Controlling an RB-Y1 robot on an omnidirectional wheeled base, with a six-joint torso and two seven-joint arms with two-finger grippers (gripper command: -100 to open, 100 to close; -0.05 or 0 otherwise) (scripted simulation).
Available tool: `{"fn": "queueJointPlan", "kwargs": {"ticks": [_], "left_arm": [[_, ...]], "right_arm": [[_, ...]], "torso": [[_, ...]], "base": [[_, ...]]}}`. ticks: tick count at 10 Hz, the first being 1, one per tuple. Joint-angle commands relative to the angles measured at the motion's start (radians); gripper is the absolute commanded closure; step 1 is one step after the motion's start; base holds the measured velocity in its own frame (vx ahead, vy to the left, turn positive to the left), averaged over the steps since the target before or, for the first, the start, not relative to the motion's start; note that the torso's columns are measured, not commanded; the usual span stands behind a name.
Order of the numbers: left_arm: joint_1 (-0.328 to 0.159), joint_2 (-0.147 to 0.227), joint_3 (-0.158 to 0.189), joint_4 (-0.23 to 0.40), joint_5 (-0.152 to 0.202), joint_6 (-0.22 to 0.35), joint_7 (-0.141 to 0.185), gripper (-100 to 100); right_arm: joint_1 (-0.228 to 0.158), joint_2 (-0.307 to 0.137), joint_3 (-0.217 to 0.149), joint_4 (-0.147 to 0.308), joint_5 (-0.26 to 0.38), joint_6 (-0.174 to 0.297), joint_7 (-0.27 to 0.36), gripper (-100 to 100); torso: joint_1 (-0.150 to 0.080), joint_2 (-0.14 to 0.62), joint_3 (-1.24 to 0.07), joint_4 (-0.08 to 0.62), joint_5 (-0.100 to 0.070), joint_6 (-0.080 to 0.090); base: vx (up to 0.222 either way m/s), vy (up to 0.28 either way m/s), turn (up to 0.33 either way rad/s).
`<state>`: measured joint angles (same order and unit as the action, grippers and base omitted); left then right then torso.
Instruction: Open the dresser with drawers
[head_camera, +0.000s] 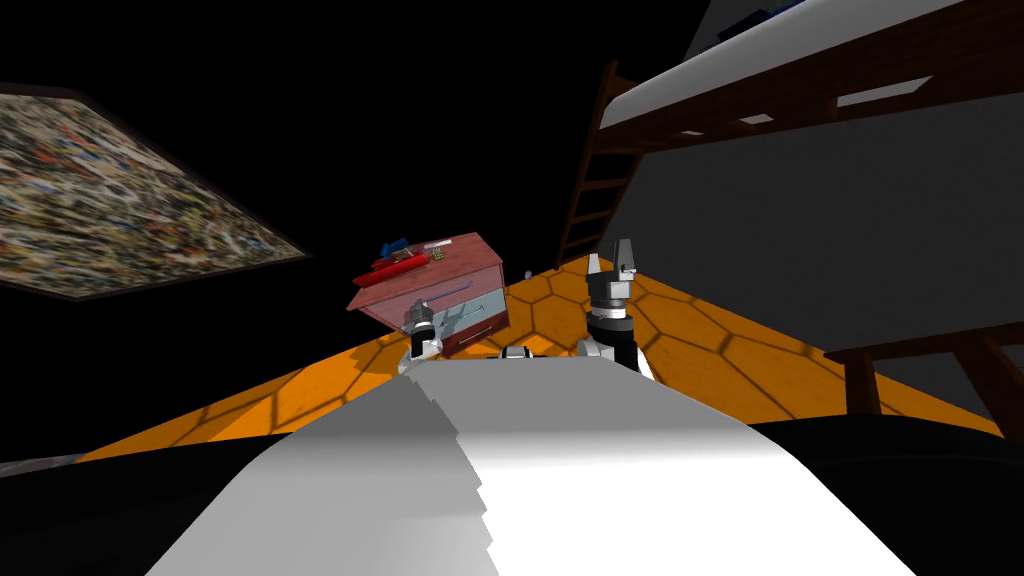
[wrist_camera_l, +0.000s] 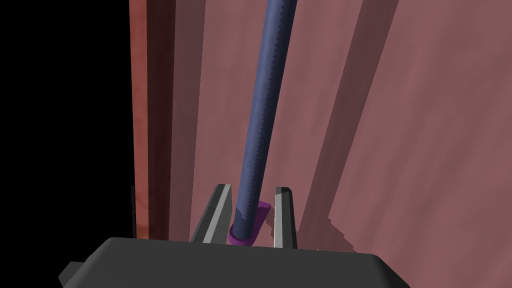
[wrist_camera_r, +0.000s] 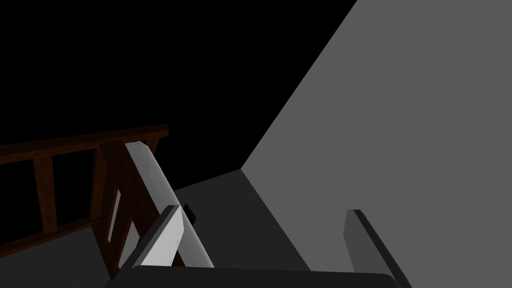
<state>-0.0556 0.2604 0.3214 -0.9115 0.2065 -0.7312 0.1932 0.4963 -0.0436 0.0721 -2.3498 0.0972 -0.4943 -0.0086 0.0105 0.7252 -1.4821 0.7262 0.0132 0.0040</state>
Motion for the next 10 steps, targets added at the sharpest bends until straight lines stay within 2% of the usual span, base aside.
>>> {"fn": "queueJointPlan", "kwargs": {"ticks": [1,2,3,4,6,7,9,10], "left_arm": [[0.070,-0.024,-0.014,-0.073,-0.008,0.018,0.003,100],[0.093,-0.062,-0.027,-0.111,-0.022,0.035,0.000,100],[0.118,-0.064,-0.027,-0.158,-0.022,0.035,0.000,100],[0.142,-0.064,-0.027,-0.174,-0.022,0.035,0.000,100],[0.142,-0.064,-0.027,-0.174,-0.022,0.035,0.000,100],[0.168,-0.102,-0.040,-0.212,-0.037,0.051,-0.002,100],[0.212,-0.103,-0.040,-0.264,-0.037,0.051,-0.002,100],[0.242,-0.143,-0.053,-0.309,-0.051,0.068,-0.004,100]], "right_arm": [[0.000,0.000,0.000,0.000,0.000,0.000,0.000,0],[0.000,0.000,0.000,0.000,0.000,0.000,0.000,0],[0.000,0.000,0.000,0.000,0.000,0.000,0.000,0],[0.000,0.000,0.000,0.000,0.000,0.000,0.000,0],[0.000,0.000,0.000,0.000,0.000,0.000,0.000,0],[0.000,0.000,0.000,0.000,0.000,0.000,0.000,0],[0.000,0.000,0.000,0.000,0.000,0.000,0.000,0],[0.000,0.000,0.000,0.000,0.000,0.000,0.000,0]], "torso": [[-0.001,0.000,0.000,0.001,-0.001,0.000],[-0.002,0.001,0.001,0.001,-0.001,-0.001],[-0.002,0.000,0.000,0.000,-0.001,0.000],[-0.002,0.000,0.000,0.001,-0.002,0.000],[-0.002,0.003,0.002,0.001,-0.001,-0.001],[-0.002,0.003,0.002,0.001,-0.001,-0.001],[0.000,-0.002,-0.001,0.001,-0.001,0.000],[-0.001,0.000,0.000,0.001,-0.002,-0.001]], "base": [[0.039,0.012,-0.013],[0.075,0.034,0.117],[0.076,0.035,0.054],[0.038,0.021,-0.015],[0.004,0.002,-0.008],[0.046,0.023,0.120],[0.055,0.021,0.017],[0.080,0.041,0.110]]}}
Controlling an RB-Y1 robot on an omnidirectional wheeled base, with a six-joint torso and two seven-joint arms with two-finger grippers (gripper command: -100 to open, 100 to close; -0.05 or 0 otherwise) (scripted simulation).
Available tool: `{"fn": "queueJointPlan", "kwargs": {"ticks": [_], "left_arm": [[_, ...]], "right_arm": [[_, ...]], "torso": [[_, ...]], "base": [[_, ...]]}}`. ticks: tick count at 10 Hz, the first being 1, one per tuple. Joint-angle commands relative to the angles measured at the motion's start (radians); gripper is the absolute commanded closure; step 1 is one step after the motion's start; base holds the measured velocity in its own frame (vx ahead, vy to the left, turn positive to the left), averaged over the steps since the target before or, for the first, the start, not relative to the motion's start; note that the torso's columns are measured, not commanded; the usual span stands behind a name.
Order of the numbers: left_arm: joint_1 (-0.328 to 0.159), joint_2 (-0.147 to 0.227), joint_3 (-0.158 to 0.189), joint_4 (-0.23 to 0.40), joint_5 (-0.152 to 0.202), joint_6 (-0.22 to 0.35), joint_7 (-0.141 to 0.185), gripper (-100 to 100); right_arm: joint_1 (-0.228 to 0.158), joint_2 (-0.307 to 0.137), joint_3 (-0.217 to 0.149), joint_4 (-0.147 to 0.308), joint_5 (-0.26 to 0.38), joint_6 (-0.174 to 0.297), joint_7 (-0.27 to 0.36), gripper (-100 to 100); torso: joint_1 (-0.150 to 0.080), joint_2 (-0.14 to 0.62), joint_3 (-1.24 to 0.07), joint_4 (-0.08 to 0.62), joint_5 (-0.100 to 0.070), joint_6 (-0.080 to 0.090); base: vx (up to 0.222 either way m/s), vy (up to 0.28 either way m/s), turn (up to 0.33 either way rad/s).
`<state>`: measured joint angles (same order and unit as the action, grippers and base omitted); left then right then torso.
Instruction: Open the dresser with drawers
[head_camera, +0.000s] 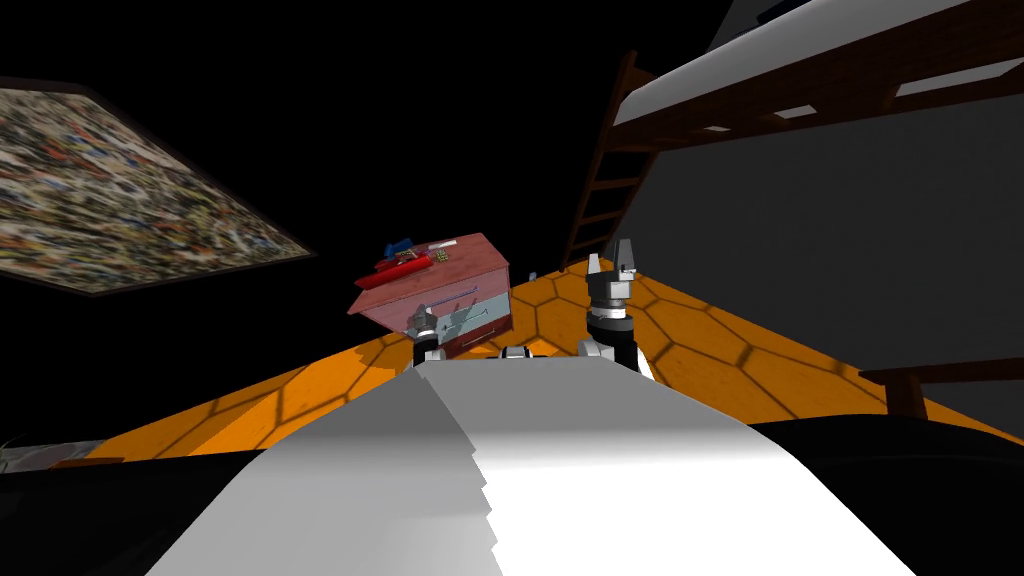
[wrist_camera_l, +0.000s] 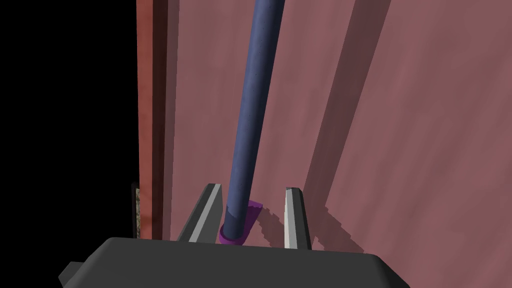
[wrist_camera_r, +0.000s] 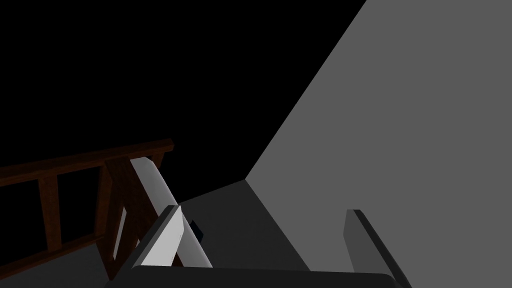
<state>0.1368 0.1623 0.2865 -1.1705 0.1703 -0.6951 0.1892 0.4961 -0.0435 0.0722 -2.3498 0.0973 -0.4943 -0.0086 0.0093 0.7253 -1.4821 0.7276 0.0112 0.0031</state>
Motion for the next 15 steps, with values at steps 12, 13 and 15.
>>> {"fn": "queueJointPlan", "kwargs": {"ticks": [12,13,15], "left_arm": [[0.239,-0.110,-0.041,-0.356,-0.042,0.097,0.003,100],[0.246,-0.106,-0.040,-0.375,-0.041,0.113,0.007,100],[0.250,-0.105,-0.041,-0.381,-0.041,0.117,0.007,100]], "right_arm": [[0.000,0.000,0.000,0.000,0.000,0.000,0.000,0],[0.000,0.000,0.000,0.000,0.000,0.000,0.000,0],[-0.001,0.000,0.000,0.000,0.000,0.000,0.000,0]], "torso": [[-0.009,0.016,0.008,0.008,-0.008,-0.003],[-0.011,0.019,0.011,0.010,-0.009,-0.004],[-0.010,0.017,0.009,0.012,-0.012,-0.004]], "base": [[0.025,0.005,0.027],[-0.182,-0.098,0.015],[-0.124,-0.072,0.007]]}}
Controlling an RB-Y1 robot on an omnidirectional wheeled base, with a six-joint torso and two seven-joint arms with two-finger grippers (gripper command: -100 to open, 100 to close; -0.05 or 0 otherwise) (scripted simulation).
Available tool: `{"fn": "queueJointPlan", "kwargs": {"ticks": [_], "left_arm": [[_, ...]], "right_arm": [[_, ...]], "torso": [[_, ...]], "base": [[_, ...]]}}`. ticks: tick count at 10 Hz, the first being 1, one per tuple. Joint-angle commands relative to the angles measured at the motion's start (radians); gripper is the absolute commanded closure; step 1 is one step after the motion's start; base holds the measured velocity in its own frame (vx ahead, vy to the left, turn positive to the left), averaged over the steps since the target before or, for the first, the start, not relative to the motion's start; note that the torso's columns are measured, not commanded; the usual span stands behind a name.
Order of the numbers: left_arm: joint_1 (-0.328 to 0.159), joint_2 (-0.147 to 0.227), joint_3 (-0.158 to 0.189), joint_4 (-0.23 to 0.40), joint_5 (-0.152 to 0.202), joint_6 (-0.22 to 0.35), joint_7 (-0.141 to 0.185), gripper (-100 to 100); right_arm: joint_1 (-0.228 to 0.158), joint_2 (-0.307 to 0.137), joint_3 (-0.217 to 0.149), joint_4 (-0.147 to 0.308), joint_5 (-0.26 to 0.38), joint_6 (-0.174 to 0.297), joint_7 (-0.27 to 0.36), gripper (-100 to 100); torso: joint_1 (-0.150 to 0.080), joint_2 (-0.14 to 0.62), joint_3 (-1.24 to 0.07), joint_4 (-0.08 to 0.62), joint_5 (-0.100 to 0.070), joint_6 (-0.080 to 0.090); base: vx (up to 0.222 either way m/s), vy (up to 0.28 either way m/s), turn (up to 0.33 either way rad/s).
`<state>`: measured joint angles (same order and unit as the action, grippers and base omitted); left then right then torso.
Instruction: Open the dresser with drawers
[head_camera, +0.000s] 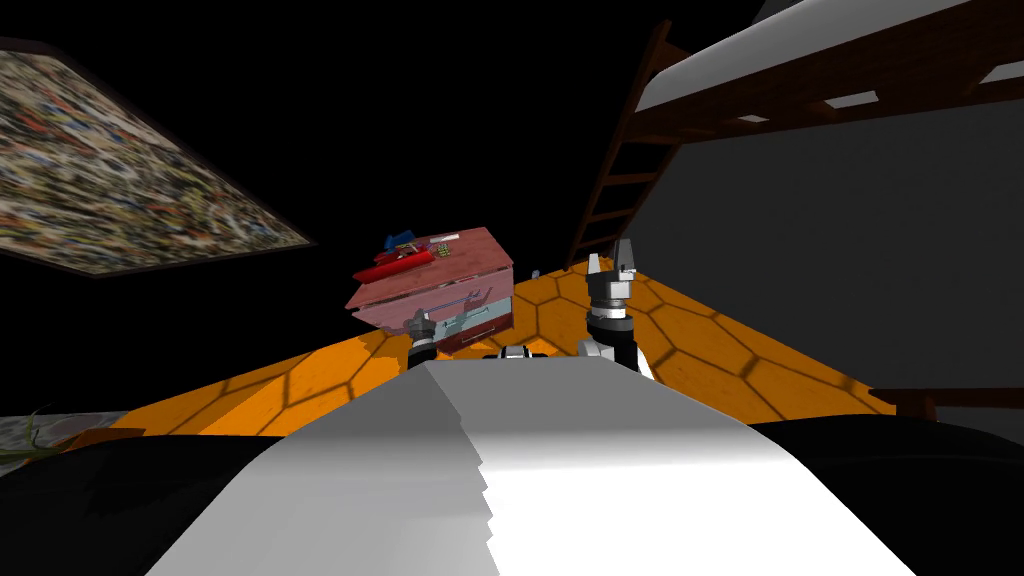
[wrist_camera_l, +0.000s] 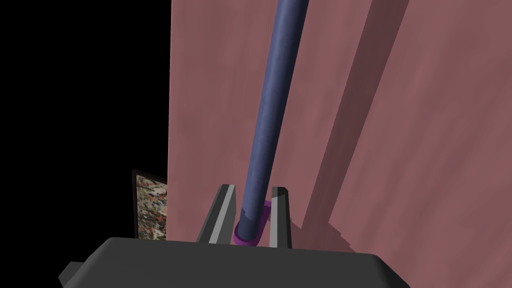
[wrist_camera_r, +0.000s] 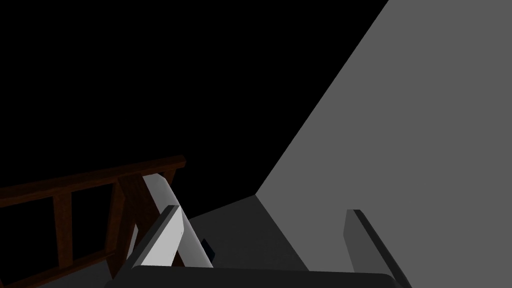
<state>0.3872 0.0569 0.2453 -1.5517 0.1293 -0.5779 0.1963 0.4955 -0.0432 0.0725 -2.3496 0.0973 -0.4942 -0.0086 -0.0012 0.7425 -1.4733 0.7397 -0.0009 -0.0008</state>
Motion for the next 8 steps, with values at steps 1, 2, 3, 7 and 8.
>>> {"fn": "queueJointPlan", "kwargs": {"ticks": [1,2,3,7,8], "left_arm": [[0.016,0.000,-0.004,-0.014,-0.001,0.007,0.004,100],[0.025,0.000,-0.006,-0.024,-0.001,0.007,0.007,100],[0.033,0.001,-0.008,-0.035,-0.001,0.007,0.010,100],[0.057,-0.001,-0.016,-0.048,-0.003,0.005,0.014,100],[0.065,-0.001,-0.019,-0.056,-0.003,0.002,0.017,100]], "right_arm": [[0.000,0.000,0.000,0.000,0.000,0.000,0.000,0],[0.000,0.000,0.000,0.000,0.000,0.000,0.000,0],[0.000,0.000,0.000,0.000,0.000,0.000,0.000,0],[0.000,0.000,0.000,0.000,0.000,0.000,0.000,0],[0.000,0.000,0.000,0.000,0.000,0.000,0.000,0]], "torso": [[0.003,-0.007,-0.005,0.000,-0.001,0.001],[0.001,-0.004,-0.004,-0.001,0.000,0.000],[0.000,0.000,0.000,-0.001,0.000,0.000],[0.001,-0.006,-0.004,-0.001,-0.001,0.000],[-0.001,-0.003,-0.002,-0.001,0.000,0.001]], "base": [[-0.123,-0.055,0.004],[-0.198,-0.084,0.014],[-0.200,-0.103,0.019],[-0.129,-0.066,0.010],[-0.161,-0.081,0.022]]}}
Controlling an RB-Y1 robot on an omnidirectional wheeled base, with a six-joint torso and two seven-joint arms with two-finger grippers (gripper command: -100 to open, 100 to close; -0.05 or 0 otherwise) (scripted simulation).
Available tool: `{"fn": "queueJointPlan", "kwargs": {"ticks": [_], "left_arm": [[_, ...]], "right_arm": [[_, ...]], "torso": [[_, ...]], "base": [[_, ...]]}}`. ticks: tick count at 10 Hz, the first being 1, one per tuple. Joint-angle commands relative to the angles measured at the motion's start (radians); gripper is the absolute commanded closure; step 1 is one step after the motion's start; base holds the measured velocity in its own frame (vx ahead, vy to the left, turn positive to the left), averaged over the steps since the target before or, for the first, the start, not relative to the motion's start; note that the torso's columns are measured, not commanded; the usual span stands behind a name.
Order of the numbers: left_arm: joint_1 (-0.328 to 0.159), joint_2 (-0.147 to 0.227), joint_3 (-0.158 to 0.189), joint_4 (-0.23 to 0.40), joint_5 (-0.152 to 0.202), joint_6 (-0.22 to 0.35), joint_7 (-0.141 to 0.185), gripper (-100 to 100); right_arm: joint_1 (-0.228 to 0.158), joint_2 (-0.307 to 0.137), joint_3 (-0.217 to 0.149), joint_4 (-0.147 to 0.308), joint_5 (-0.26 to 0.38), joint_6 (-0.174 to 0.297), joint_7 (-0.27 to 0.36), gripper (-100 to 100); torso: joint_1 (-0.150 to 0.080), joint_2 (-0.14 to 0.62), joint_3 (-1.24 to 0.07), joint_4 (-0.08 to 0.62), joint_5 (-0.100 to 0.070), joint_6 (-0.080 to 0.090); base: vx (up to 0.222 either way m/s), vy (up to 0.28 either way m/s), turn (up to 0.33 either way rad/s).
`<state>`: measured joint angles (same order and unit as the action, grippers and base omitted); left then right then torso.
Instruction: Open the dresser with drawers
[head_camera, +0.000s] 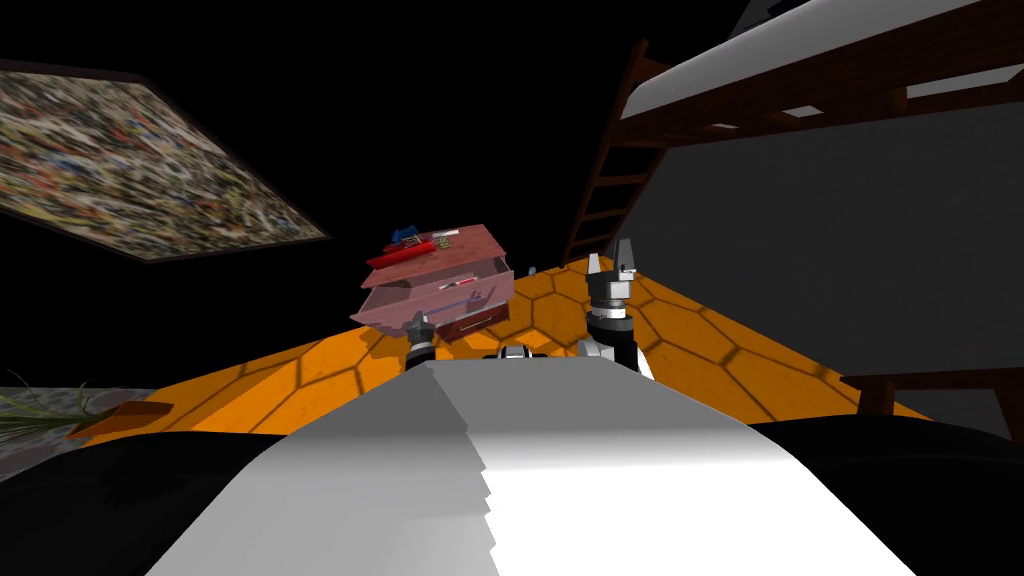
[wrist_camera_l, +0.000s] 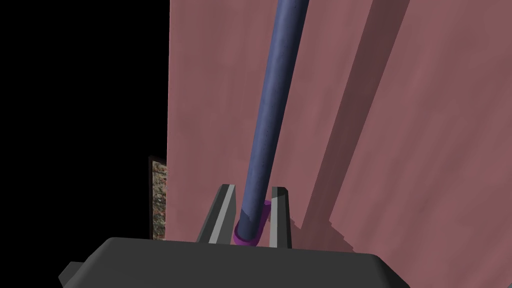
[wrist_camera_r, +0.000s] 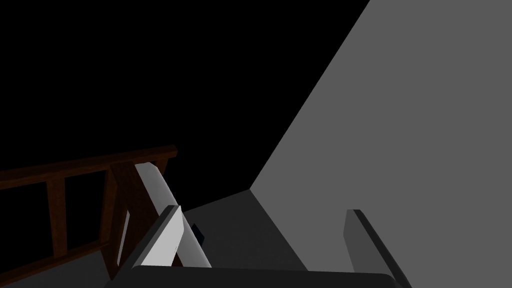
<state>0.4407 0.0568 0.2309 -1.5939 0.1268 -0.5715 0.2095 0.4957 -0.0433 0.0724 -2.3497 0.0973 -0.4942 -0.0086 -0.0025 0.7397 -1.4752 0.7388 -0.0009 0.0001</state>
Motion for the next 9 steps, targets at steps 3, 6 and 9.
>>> {"fn": "queueJointPlan", "kwargs": {"ticks": [3,6,9], "left_arm": [[0.046,0.005,-0.001,-0.073,0.005,0.030,0.015,-100],[0.078,0.016,0.011,-0.148,0.015,0.081,0.031,-100],[0.110,0.028,0.023,-0.224,0.026,0.132,0.046,-100]], "right_arm": [[0.000,0.000,0.000,0.000,0.000,0.000,0.000,0],[0.000,0.000,0.000,0.000,0.000,0.000,0.000,0],[0.000,0.000,0.000,0.000,0.000,0.000,0.000,0]], "torso": [[0.000,0.002,0.001,0.002,-0.002,0.000],[0.004,-0.008,-0.005,-0.001,-0.001,0.000],[0.002,0.000,0.000,0.000,0.001,0.000]], "base": [[-0.137,-0.060,-0.001],[0.032,-0.015,-0.007],[0.026,-0.014,-0.013]]}}
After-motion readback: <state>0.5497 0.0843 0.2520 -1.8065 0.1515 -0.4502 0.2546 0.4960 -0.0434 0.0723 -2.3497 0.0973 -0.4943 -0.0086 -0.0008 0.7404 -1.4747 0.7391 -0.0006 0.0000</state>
